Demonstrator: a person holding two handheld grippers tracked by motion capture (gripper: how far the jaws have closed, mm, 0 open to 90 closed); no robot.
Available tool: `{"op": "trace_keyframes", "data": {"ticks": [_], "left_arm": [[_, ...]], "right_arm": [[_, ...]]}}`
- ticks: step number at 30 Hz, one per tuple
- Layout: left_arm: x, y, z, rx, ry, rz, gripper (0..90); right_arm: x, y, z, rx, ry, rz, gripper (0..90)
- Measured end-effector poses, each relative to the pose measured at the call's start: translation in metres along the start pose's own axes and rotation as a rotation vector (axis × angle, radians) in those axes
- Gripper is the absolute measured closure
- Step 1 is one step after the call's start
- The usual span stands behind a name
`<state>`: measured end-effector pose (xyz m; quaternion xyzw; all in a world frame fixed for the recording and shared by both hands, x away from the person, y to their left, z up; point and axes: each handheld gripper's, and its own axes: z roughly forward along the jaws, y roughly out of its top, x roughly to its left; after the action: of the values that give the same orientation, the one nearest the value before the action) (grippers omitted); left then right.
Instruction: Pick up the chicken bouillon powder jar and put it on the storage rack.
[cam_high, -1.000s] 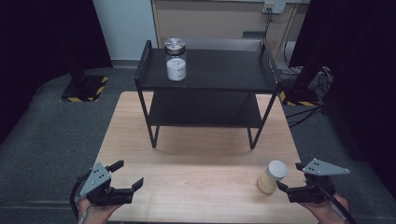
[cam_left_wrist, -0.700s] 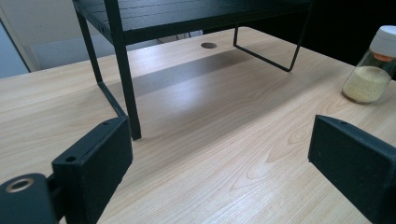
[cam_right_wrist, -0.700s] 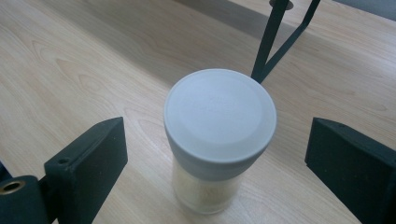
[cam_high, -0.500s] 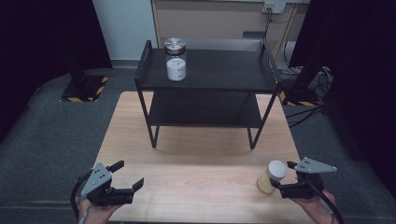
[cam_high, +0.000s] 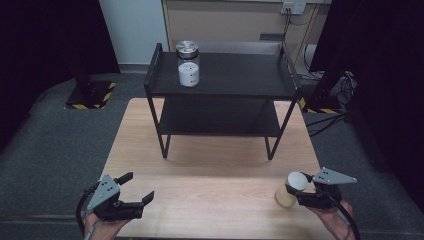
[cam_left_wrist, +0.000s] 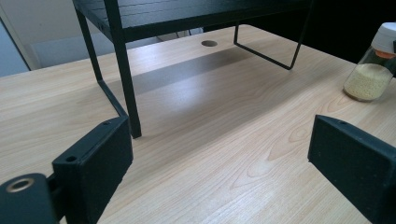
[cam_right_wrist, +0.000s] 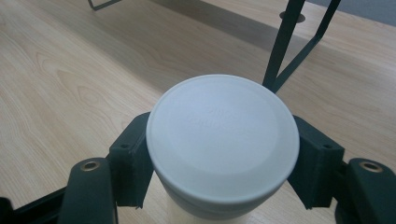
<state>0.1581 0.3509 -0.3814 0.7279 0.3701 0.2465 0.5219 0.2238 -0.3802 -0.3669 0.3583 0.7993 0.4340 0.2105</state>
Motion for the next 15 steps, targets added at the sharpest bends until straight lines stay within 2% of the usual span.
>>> {"op": "trace_keyframes", "data": {"ticks": [7,10,15], "left_arm": [[0.000,0.000,0.000,0.000,0.000,0.000,5.8],[0.000,0.000,0.000,0.000,0.000,-0.002,5.8],[0.000,0.000,0.000,-0.001,0.001,-0.002,5.8]], "right_arm": [[0.007,0.004,-0.001,0.012,-0.017,-0.011,33.6],[0.006,0.009,0.000,0.028,-0.005,-0.020,33.7],[0.006,0.019,-0.004,0.024,0.019,-0.040,33.7]]}}
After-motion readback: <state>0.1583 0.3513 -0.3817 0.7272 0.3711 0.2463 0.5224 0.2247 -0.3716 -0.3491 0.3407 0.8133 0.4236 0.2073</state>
